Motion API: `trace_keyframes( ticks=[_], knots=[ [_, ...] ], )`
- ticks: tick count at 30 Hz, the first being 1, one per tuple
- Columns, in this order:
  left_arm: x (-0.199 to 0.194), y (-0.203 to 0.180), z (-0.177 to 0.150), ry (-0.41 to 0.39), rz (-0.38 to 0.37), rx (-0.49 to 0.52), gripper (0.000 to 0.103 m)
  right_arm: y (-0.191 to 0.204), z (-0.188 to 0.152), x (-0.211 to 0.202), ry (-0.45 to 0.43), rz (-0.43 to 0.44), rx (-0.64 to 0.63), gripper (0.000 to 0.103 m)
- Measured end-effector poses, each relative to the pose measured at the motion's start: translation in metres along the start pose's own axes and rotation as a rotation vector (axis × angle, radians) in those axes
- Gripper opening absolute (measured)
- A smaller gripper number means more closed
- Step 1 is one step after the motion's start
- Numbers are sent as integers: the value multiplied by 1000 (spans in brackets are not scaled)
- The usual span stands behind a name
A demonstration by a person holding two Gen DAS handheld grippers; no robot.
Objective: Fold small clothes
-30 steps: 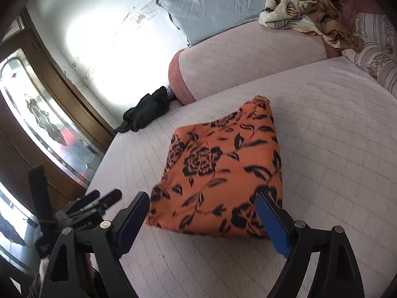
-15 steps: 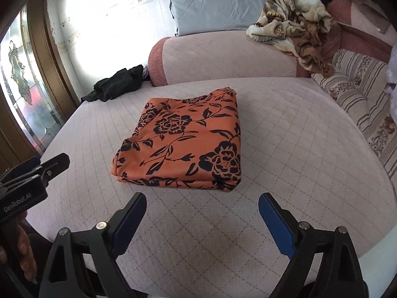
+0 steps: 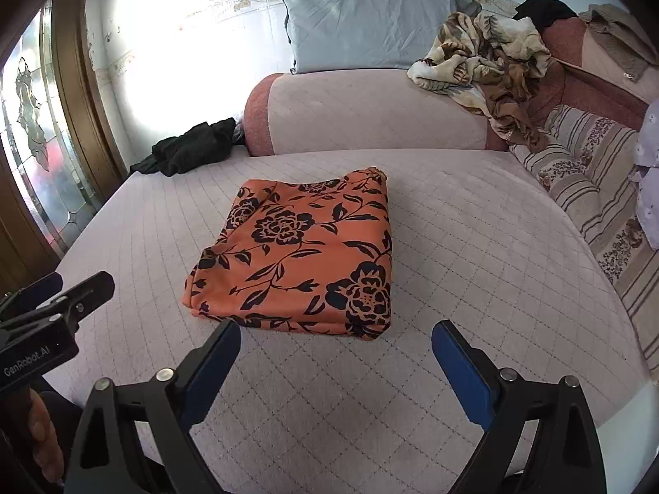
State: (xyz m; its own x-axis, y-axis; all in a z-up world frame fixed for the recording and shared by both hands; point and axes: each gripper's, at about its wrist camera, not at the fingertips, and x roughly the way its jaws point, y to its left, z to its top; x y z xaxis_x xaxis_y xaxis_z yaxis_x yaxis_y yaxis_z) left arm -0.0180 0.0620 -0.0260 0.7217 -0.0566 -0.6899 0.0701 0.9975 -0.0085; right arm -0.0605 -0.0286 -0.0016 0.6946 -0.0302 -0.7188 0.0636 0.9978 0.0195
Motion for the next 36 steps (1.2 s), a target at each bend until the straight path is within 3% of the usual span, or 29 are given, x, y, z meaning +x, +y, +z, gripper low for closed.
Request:
trace_keyframes(
  ticks=[19,36],
  knots=[
    [-2,-5,2,-2,-65,3,97,10,5,2,13,-15,-60,96],
    [2,-11,5,-9,-26,17,97,14,7,13,36,-14,-76,96]
  ],
)
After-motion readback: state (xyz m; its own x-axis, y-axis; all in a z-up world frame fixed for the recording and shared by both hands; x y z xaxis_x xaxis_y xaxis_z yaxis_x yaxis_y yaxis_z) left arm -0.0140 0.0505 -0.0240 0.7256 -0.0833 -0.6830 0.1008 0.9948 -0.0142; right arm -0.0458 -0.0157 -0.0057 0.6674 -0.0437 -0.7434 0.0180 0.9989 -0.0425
